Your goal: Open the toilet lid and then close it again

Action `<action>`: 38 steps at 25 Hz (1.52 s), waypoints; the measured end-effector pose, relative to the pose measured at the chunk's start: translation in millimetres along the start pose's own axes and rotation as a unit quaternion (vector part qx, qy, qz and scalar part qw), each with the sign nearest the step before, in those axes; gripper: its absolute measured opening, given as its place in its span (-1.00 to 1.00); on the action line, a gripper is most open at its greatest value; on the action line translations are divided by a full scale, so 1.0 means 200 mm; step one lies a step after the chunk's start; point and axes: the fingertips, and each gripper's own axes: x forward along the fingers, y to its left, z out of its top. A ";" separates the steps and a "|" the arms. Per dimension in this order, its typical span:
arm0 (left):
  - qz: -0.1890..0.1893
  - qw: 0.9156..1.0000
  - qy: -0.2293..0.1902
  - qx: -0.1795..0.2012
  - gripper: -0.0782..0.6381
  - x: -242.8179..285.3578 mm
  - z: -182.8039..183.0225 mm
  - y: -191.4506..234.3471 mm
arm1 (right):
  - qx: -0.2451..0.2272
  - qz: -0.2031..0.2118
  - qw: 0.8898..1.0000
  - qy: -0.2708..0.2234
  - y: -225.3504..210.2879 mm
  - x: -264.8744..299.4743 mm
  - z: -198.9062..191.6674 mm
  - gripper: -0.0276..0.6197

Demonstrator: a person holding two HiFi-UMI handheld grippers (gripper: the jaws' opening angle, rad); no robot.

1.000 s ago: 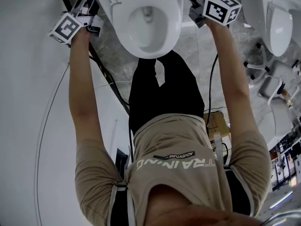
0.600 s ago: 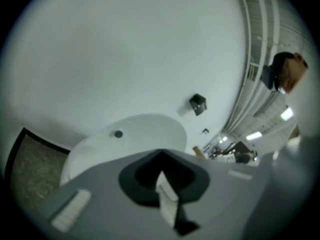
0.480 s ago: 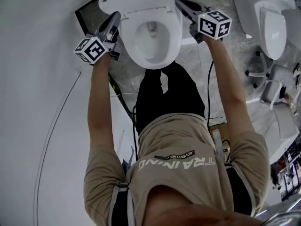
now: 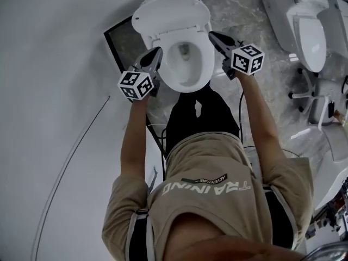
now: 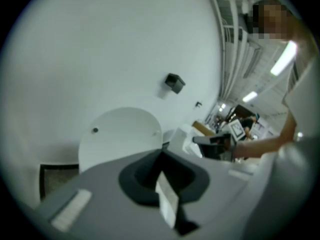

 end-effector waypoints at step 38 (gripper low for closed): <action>0.127 0.966 -0.135 0.181 -0.77 -0.59 0.84 -0.46 | -0.300 -0.029 0.950 -0.087 1.02 -0.45 0.68 -0.87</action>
